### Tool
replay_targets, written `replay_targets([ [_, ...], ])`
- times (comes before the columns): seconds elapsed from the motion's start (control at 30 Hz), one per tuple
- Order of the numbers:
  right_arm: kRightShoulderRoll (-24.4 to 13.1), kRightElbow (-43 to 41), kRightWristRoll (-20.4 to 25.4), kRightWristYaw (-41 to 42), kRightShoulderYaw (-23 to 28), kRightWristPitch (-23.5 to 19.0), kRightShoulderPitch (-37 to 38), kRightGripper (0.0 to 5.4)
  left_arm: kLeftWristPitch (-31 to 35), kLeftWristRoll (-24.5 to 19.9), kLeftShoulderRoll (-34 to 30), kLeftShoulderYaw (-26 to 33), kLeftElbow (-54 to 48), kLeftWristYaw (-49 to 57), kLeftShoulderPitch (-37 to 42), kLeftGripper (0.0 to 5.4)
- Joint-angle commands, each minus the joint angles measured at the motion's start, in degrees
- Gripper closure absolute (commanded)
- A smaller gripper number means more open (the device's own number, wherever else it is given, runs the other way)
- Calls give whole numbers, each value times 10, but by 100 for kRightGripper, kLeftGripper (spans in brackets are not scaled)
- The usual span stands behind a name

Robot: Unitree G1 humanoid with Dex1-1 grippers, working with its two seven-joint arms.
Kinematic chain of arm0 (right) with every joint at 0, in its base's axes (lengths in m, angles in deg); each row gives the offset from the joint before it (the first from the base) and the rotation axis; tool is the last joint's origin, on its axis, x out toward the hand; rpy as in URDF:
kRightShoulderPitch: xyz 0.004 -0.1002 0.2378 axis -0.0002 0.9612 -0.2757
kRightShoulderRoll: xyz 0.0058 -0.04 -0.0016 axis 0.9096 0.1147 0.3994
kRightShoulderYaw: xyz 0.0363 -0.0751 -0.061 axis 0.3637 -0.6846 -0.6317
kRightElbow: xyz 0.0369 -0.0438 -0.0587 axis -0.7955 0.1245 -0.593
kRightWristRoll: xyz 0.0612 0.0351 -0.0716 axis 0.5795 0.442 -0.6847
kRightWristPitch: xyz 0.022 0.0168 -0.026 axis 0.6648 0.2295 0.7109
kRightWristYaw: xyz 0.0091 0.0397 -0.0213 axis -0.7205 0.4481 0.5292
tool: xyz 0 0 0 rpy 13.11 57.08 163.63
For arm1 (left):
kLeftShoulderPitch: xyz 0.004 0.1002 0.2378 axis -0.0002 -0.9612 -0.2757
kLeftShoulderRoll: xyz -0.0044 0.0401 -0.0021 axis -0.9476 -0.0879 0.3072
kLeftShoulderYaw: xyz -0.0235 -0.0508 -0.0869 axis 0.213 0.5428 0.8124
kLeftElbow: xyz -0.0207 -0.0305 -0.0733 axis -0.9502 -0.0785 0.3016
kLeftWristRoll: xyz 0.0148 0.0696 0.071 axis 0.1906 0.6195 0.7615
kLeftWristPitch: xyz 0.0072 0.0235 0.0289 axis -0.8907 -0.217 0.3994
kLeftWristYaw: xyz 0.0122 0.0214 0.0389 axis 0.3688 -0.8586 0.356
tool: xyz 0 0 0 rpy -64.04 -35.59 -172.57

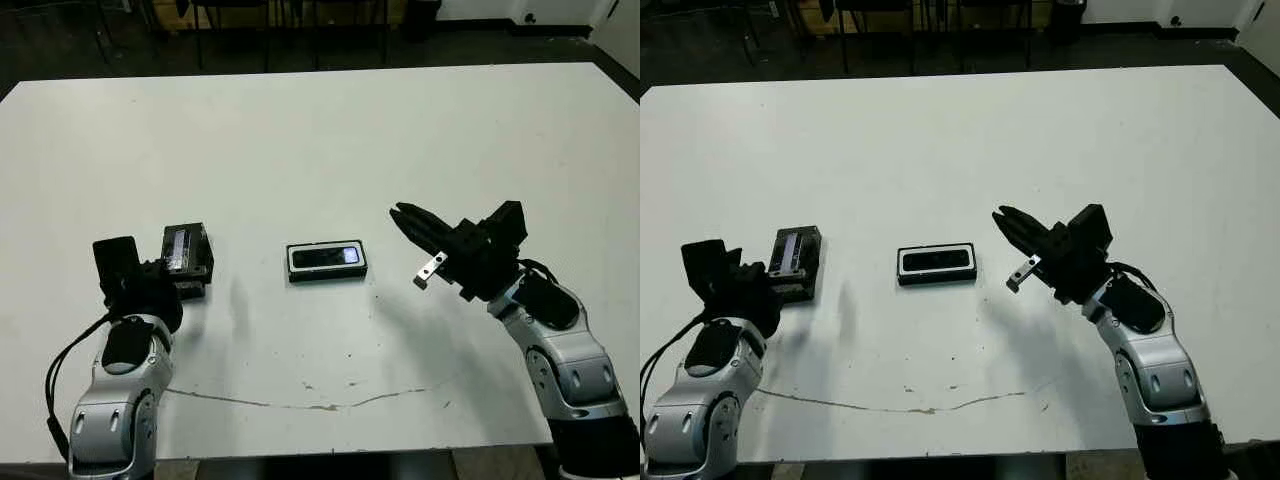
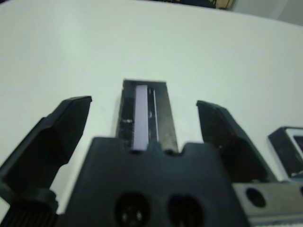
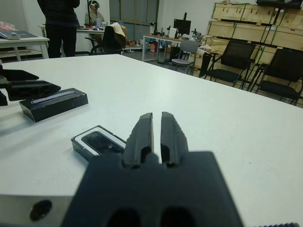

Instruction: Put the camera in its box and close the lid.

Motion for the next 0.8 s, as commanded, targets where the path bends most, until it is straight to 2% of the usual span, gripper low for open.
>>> replay_targets([
  [0.03,-3,3,-4,-4,1,-8,10,540,-6,3,-5,-2,25,-3,-8,2],
  [0.63,-6,2,-1,1,1,-15,11,540,-12,12,1,2,55,22,-11,2],
  [0.7,-6,5,-3,2,0,-10,11,540,-8,16,1,1,54,25,-12,21],
  [0.8,-8,-3,-5,-3,-1,-20,13,540,-2,9,-4,3,50,13,-14,2],
])
